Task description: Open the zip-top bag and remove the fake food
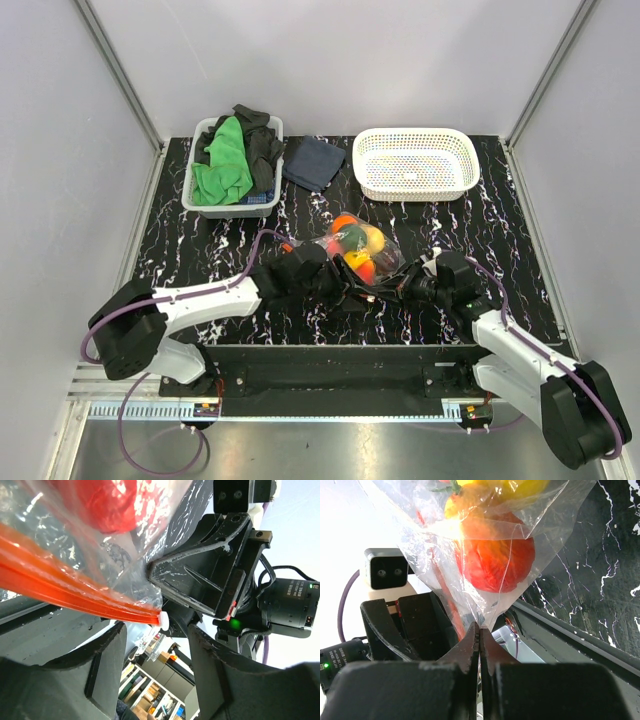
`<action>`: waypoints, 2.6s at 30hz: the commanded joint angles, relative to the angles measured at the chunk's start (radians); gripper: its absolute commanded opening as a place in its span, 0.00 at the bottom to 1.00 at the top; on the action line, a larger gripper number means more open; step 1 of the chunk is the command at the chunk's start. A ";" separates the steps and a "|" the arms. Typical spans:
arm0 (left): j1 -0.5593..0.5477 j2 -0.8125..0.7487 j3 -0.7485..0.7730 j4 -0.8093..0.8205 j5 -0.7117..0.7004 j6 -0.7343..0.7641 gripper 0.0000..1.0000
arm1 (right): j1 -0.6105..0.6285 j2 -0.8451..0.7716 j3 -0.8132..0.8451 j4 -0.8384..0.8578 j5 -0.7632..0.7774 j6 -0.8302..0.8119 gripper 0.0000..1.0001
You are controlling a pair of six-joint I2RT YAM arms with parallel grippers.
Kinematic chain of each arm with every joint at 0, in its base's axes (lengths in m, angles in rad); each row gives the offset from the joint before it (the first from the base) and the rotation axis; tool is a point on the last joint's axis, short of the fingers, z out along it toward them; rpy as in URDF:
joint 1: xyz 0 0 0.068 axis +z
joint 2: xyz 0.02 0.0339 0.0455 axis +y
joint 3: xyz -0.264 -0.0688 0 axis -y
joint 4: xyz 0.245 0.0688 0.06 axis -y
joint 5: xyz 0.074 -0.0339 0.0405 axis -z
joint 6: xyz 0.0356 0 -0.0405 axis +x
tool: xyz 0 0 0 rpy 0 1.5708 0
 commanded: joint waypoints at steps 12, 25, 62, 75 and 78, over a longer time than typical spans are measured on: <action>-0.006 0.060 0.089 0.011 -0.025 -0.021 0.35 | 0.010 -0.038 0.010 -0.027 0.007 -0.039 0.00; -0.007 0.061 0.089 0.008 -0.031 -0.019 0.33 | 0.009 -0.047 0.007 -0.037 0.005 -0.045 0.00; -0.043 0.021 0.020 0.077 -0.069 -0.096 0.00 | 0.009 -0.172 0.013 -0.205 -0.027 0.143 0.32; -0.055 0.005 -0.001 0.086 -0.120 -0.110 0.00 | 0.010 -0.135 -0.016 -0.131 -0.021 0.218 0.00; -0.055 -0.009 -0.019 0.087 -0.144 -0.117 0.00 | 0.010 -0.172 -0.026 -0.155 -0.016 0.228 0.00</action>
